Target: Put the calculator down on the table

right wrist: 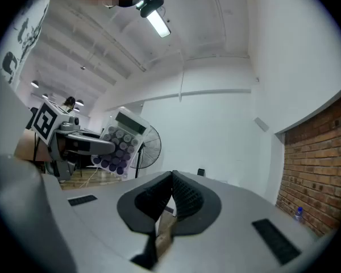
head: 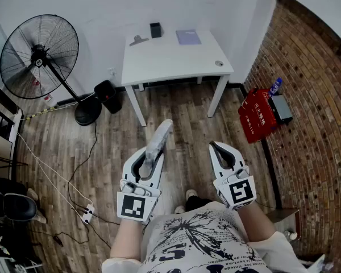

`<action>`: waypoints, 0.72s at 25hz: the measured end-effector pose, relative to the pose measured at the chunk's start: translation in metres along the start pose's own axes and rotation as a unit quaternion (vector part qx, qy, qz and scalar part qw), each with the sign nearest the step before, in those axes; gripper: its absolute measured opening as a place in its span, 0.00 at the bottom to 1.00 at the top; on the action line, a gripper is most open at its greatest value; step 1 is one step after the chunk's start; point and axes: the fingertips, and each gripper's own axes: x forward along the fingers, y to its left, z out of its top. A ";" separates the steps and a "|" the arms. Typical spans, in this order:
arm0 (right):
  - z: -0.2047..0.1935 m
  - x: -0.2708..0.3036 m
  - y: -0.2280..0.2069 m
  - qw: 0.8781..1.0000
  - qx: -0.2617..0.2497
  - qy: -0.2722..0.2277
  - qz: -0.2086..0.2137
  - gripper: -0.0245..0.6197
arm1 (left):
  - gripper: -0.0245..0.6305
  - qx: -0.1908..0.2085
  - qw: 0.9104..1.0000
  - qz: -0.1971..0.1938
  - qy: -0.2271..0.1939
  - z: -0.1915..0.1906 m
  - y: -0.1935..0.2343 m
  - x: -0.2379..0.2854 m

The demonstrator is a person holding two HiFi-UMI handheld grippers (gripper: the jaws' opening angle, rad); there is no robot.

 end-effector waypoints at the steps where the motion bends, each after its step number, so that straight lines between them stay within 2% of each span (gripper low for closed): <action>1: -0.001 0.000 0.000 1.000 -0.001 0.000 0.000 0.06 | 0.26 0.000 1.000 0.000 0.001 -0.001 0.000 -0.001; 10: -0.007 0.001 0.003 1.000 -0.002 0.003 0.005 0.06 | 0.25 -0.006 1.000 0.003 0.005 -0.008 0.003 -0.005; 18: -0.034 0.027 -0.006 1.000 0.018 0.019 0.008 0.06 | 0.26 -0.019 0.999 0.016 0.025 -0.032 0.021 0.010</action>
